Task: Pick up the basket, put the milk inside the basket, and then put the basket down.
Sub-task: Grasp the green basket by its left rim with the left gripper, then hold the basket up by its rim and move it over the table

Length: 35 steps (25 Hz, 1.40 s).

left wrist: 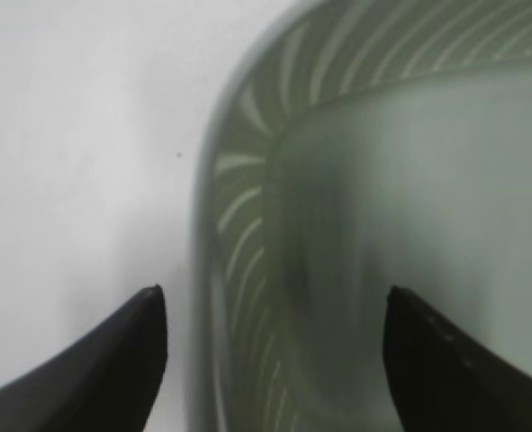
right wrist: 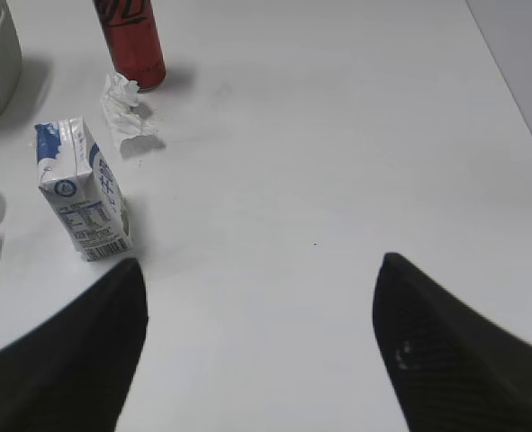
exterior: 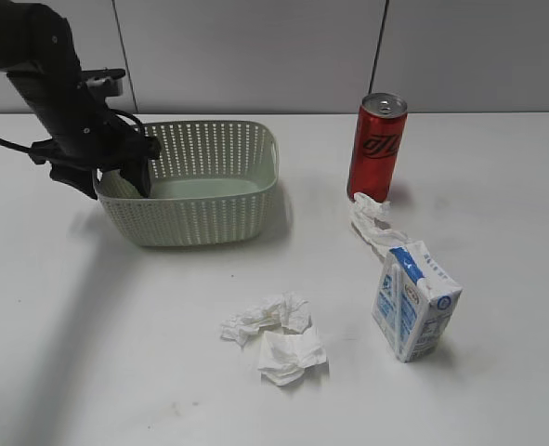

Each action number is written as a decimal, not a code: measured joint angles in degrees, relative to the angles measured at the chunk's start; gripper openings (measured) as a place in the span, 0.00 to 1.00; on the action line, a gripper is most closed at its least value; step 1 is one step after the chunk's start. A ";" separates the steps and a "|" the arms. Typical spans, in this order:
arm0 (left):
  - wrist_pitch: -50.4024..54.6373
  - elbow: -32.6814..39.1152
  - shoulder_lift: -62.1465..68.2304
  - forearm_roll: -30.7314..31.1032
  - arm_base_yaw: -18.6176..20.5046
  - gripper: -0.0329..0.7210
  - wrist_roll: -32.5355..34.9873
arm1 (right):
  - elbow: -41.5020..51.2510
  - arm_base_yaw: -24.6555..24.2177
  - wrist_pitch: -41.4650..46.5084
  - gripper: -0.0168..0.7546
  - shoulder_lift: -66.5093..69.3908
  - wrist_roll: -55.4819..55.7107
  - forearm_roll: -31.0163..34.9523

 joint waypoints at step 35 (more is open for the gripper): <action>3.30 17.96 -30.41 -3.27 -4.34 0.04 -6.07 | 0.00 0.00 0.00 0.79 0.00 1.03 -0.23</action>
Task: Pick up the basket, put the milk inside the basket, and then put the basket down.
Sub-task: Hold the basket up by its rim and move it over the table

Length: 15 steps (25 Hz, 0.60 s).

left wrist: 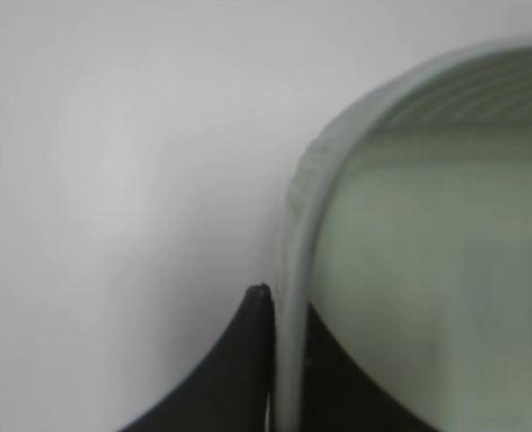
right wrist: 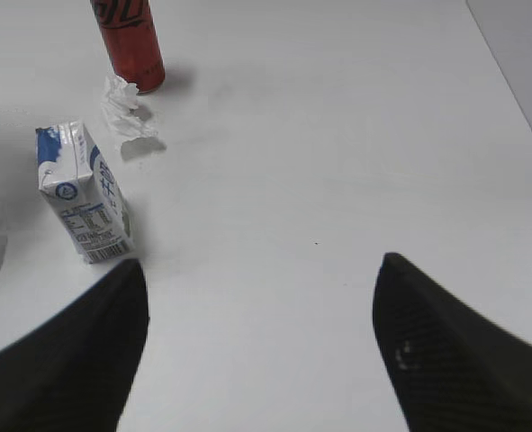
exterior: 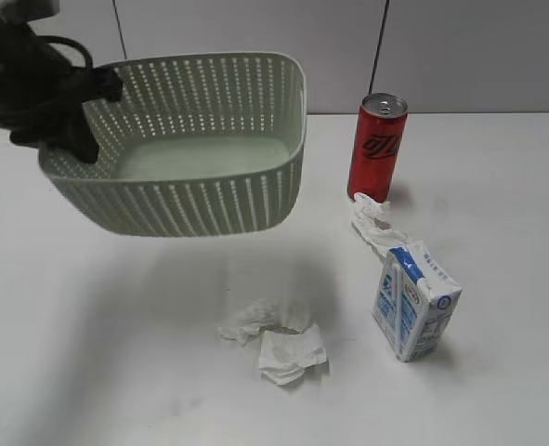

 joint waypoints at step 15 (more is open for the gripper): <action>-7.59 16.19 -7.46 -2.61 -5.15 0.04 -0.66 | -1.33 0.00 0.01 0.79 5.02 -2.95 1.22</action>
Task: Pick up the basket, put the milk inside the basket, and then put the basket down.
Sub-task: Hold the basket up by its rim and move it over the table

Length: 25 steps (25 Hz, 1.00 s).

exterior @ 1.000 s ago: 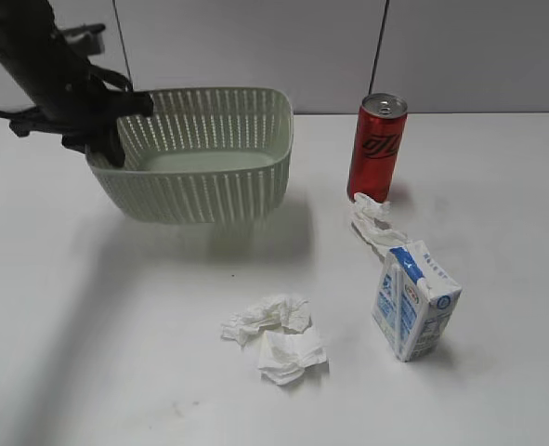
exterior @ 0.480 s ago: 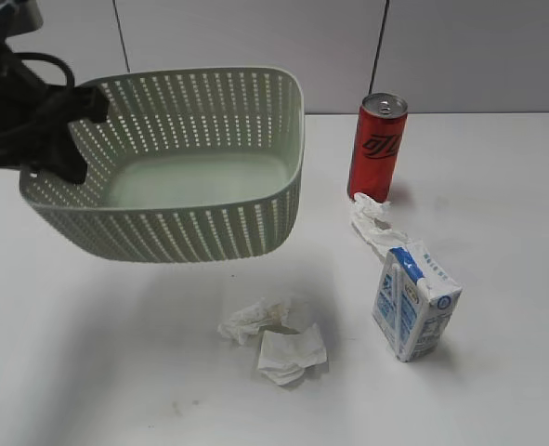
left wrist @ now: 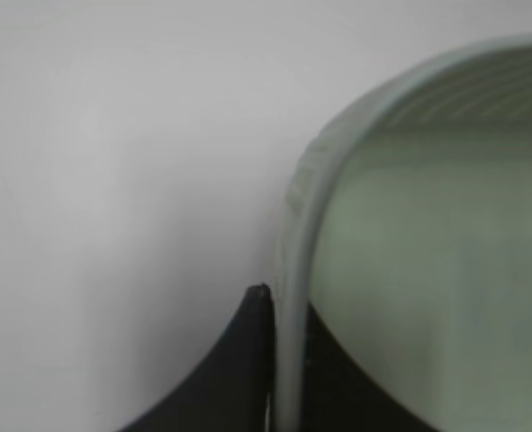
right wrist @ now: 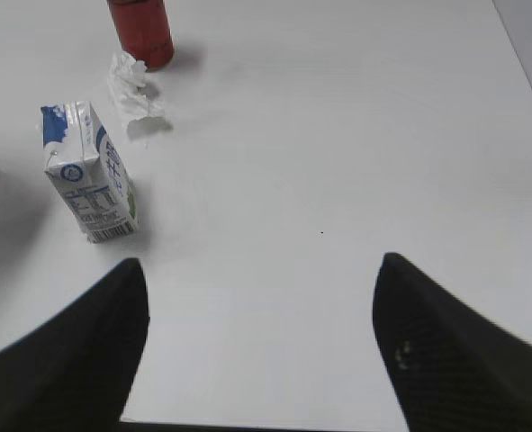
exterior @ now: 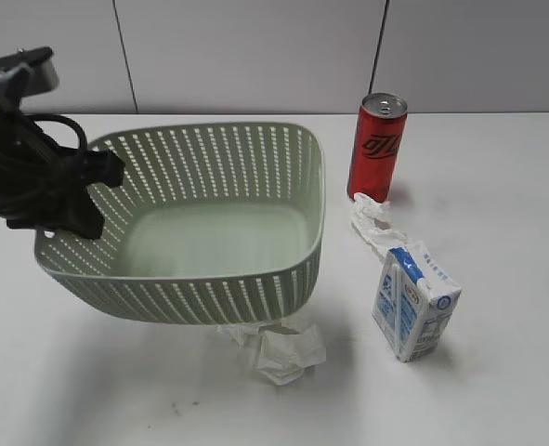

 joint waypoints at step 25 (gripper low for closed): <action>1.39 -5.54 7.17 6.07 3.85 0.04 -0.05 | -29.04 23.04 -6.47 0.78 76.53 0.31 5.53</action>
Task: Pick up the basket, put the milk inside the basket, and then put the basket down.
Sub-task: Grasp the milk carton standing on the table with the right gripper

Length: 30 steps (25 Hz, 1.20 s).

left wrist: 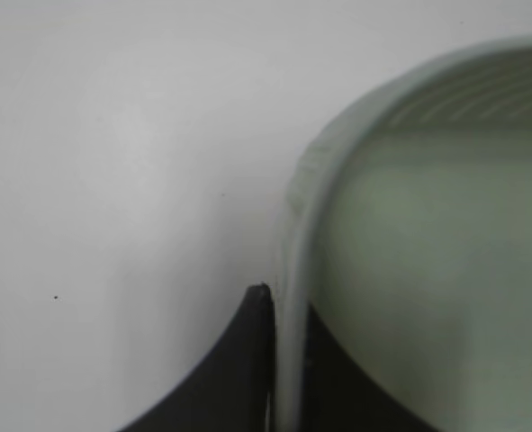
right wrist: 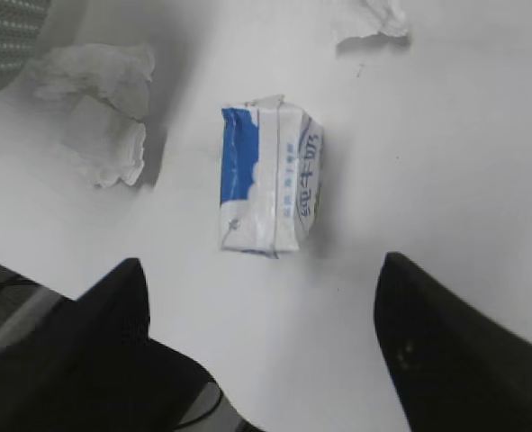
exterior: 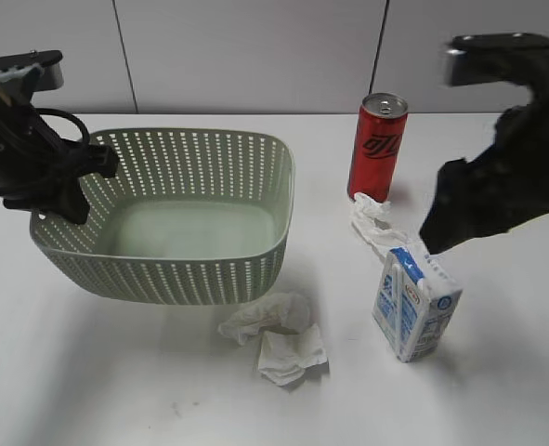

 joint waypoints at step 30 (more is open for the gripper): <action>0.58 0.00 0.00 0.23 0.00 0.04 0.00 | -4.40 3.20 -2.24 0.43 24.86 5.87 -2.89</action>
